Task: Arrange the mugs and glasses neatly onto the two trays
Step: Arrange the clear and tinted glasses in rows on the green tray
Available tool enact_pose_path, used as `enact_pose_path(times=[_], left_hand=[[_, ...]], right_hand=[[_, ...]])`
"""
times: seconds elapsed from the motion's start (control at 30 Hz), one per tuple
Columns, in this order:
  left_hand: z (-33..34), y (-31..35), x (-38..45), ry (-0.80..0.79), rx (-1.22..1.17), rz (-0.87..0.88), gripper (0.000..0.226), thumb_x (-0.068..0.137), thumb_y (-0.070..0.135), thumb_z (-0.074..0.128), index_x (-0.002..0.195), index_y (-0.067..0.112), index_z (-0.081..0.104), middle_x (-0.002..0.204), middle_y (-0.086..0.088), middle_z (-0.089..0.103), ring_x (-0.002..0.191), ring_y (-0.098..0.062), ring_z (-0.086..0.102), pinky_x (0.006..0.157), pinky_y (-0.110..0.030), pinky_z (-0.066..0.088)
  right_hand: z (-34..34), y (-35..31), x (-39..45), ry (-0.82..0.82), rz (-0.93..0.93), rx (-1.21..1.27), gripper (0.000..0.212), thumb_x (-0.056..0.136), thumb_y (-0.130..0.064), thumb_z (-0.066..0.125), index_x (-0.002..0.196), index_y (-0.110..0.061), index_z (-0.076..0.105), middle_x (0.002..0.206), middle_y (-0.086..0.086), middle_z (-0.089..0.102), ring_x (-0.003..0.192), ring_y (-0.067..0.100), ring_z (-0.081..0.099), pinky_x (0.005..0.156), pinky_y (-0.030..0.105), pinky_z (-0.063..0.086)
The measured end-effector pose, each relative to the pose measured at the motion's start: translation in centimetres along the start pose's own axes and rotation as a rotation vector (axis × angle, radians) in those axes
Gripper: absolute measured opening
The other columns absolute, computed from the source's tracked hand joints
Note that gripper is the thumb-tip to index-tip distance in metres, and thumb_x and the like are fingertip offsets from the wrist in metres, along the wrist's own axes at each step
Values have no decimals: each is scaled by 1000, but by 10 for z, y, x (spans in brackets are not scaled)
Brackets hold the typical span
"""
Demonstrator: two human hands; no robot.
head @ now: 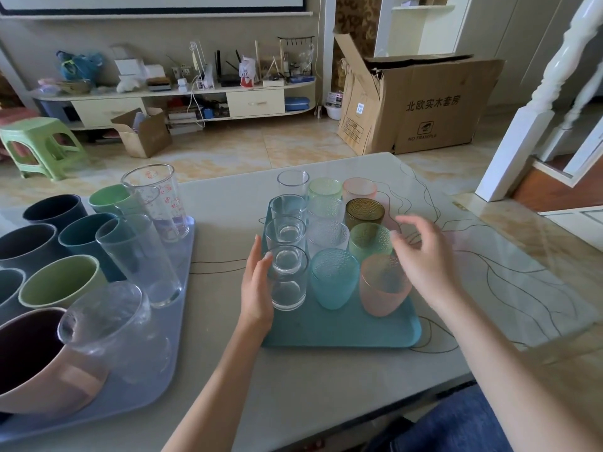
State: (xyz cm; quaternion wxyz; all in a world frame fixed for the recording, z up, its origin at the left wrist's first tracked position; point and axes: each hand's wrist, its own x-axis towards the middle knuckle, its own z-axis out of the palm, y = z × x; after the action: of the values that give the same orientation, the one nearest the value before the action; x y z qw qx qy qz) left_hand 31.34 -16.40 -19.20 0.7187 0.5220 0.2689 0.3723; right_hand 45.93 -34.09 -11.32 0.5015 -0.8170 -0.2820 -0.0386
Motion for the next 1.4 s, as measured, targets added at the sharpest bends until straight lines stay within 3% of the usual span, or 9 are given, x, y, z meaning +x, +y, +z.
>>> enact_pose_path(times=[0.17, 0.27, 0.4, 0.5, 0.73, 0.87, 1.03, 1.17, 1.4], left_hand=[[1, 0, -3, 69, 87, 9, 50, 92, 25, 42, 142, 24, 38, 143, 3, 47, 118, -9, 51, 77, -15, 50], [1, 3, -9, 77, 112, 1, 63, 74, 45, 46, 135, 29, 49, 140, 5, 52, 129, -14, 48, 107, -44, 41], [1, 4, -12, 88, 160, 23, 62, 73, 46, 41, 130, 26, 55, 136, 2, 56, 129, -14, 49, 111, -48, 36], [2, 6, -15, 102, 165, 41, 62, 73, 46, 39, 128, 25, 57, 133, 2, 59, 127, -14, 51, 109, -48, 38], [2, 7, -14, 93, 145, 40, 49, 73, 43, 39, 115, 35, 62, 129, 1, 62, 124, -13, 53, 109, -46, 38], [3, 11, -18, 103, 173, 69, 47, 82, 37, 42, 125, 27, 58, 135, 1, 57, 128, -11, 49, 113, -42, 35], [5, 15, -34, 119, 669, 592, 53, 89, 37, 38, 136, 14, 47, 147, -4, 42, 140, -16, 31, 116, -30, 21], [5, 3, -35, -74, 1112, 1002, 32, 84, 30, 49, 104, 16, 70, 134, -6, 57, 134, -20, 40, 114, -43, 23], [5, 2, -37, -81, 1286, 1130, 19, 85, 33, 56, 85, 20, 69, 112, 5, 69, 118, -19, 58, 109, -54, 27]], right_hand=[[13, -18, -25, -372, -391, -443, 46, 73, -68, 44, 96, -38, 70, 99, -21, 65, 111, 1, 51, 115, 45, 6], [18, -35, -36, -488, -441, -533, 38, 80, -62, 53, 103, -37, 69, 106, -15, 67, 119, 2, 46, 115, 38, -9], [15, -48, -42, -571, -399, -577, 31, 91, -48, 49, 115, -36, 65, 116, -13, 63, 120, 6, 28, 107, 24, 1], [18, -47, -43, -574, -398, -513, 27, 88, -47, 54, 107, -35, 69, 102, -14, 67, 106, 1, 43, 114, 34, -8], [19, -36, -39, -572, -408, -335, 39, 80, -56, 54, 108, -33, 69, 84, -30, 55, 90, -17, 44, 117, 31, 9], [-9, -27, -24, -390, -370, -220, 35, 76, -56, 56, 89, -28, 72, 83, -20, 62, 84, 4, 54, 82, 30, 46], [-40, -10, -22, -542, -209, -486, 29, 64, -62, 67, 84, -41, 67, 80, -22, 57, 86, 5, 46, 75, 24, 37], [-32, -8, -26, -574, -266, -605, 20, 76, -47, 68, 96, -41, 68, 76, -28, 52, 92, 9, 41, 88, 28, 36], [-25, -5, -28, -521, -269, -577, 21, 77, -42, 70, 98, -39, 71, 90, -18, 61, 91, 8, 41, 81, 26, 34]])
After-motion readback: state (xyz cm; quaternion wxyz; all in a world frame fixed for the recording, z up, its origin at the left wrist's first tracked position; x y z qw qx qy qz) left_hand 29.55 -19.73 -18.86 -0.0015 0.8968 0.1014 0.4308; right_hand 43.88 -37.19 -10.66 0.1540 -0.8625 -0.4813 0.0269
